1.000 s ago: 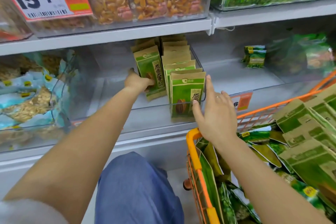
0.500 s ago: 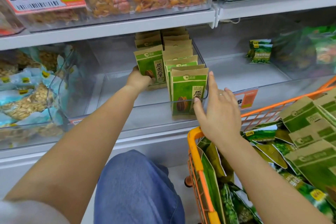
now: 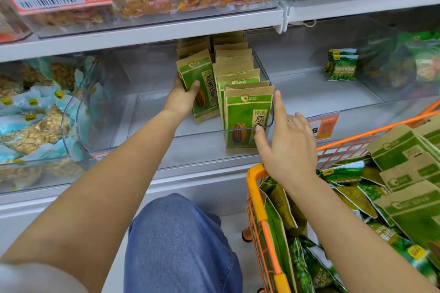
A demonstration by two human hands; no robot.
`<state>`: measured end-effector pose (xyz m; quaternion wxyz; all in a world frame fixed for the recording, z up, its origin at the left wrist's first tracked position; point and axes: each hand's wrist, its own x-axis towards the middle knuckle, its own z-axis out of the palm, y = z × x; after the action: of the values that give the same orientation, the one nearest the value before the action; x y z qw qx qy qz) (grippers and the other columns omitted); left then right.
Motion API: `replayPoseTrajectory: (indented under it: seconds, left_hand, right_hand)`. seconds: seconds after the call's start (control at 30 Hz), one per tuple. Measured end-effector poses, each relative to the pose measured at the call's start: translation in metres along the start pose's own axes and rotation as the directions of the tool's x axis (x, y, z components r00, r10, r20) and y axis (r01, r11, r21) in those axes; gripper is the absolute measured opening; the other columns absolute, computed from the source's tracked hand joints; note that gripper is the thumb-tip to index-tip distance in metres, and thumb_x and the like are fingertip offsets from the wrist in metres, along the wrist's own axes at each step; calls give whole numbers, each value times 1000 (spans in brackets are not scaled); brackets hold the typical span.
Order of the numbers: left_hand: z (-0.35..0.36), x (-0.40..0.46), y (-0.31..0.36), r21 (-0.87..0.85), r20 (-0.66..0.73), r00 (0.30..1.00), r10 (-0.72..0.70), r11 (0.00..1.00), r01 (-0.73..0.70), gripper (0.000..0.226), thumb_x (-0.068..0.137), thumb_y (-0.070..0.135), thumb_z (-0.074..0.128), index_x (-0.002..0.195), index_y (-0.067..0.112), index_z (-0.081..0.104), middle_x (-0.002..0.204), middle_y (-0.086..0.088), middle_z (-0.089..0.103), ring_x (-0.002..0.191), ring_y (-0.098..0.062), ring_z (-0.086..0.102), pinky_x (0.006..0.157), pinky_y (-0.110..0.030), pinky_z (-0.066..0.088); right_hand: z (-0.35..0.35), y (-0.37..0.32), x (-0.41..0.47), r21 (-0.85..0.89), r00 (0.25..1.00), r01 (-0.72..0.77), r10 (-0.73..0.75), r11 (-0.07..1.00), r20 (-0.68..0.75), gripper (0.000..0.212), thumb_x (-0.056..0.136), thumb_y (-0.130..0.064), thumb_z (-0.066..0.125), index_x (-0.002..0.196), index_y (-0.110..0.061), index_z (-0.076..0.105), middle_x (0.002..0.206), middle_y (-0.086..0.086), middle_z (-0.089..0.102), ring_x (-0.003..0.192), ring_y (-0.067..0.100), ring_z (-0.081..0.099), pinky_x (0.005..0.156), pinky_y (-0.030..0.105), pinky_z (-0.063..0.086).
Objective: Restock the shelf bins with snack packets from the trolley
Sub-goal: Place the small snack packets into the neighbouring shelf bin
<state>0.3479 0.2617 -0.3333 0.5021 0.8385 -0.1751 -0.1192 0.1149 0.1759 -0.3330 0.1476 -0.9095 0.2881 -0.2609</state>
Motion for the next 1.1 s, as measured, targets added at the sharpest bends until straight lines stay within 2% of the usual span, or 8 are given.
replayPoseTrajectory:
  seconds: [0.1, 0.2, 0.47, 0.6, 0.73, 0.9, 0.97, 1.1]
  left_hand:
    - [2, 1, -1, 72, 28, 999, 28, 997, -30, 75, 94, 8, 55, 153, 17, 9, 138, -9, 51, 126, -28, 48, 102, -34, 42]
    - [2, 3, -1, 93, -30, 998, 53, 994, -50, 70, 92, -5, 49, 151, 16, 18, 134, -11, 54, 123, -26, 49, 91, -28, 42]
    - [0, 5, 0, -56, 34, 996, -84, 995, 86, 63, 90, 3, 57, 145, 11, 26, 129, -7, 54, 121, -27, 50, 88, -30, 40]
    - [-14, 1, 2, -214, 7, 988, -153, 965, 151, 74, 84, 4, 60, 148, 8, 22, 137, -10, 50, 124, -28, 48, 101, -42, 43]
    - [-25, -12, 9, -214, -35, 986, -160, 965, 149, 77, 87, 7, 61, 151, 10, 19, 150, -9, 36, 130, -26, 42, 107, -40, 40]
    - [-38, -65, 44, -212, -355, 923, 148, 949, -234, 40, 84, 2, 54, 121, 14, 46, 110, 3, 53, 99, -11, 50, 77, -9, 42]
    - [-33, -100, 52, -213, -276, 895, 351, 886, -413, 42, 81, 3, 52, 121, 16, 49, 108, 3, 57, 95, -6, 53, 83, -11, 43]
    - [-1, -173, 50, -100, 151, 808, 570, 822, -561, 31, 85, 12, 53, 110, 29, 59, 103, 12, 65, 94, 2, 58, 83, -11, 43]
  right_hand:
    - [-1, -1, 0, -1, 1000, -6, 6, 1000, 8, 68, 96, -35, 47, 153, -13, 16, 111, 11, 66, 116, 29, 54, 115, 39, 23]
    - [-3, -2, 0, 4, 1000, -17, 17, 1000, 19, 68, 97, -35, 47, 153, -13, 14, 113, 12, 65, 119, 29, 52, 115, 39, 22]
    - [-6, -1, 1, 11, 998, 10, -11, 1000, 58, 69, 97, -36, 44, 153, -13, 11, 110, 11, 65, 115, 28, 54, 116, 38, 21]
    - [-18, 5, 5, 173, 973, -37, -4, 984, 230, 69, 99, -42, 40, 154, -21, 3, 139, 7, 51, 131, 28, 39, 114, 39, 21]
    - [-48, 16, 2, 350, 968, -83, -8, 933, 251, 58, 98, -41, 45, 151, -26, 24, 150, -2, 39, 132, 16, 40, 106, 36, 32]
    - [-107, 44, -15, 359, 945, -114, -10, 926, 327, 28, 94, -34, 54, 121, -29, 61, 107, -9, 67, 97, 7, 63, 90, 35, 49]
    - [-120, 57, -27, 269, 912, -102, -17, 958, 409, 22, 89, -40, 57, 109, -34, 65, 92, -16, 67, 83, 0, 63, 81, 30, 50]
    - [-130, 76, -53, -136, 778, 37, 57, 990, 626, 29, 86, -50, 60, 113, -39, 59, 96, -25, 64, 81, -1, 62, 79, 29, 50]
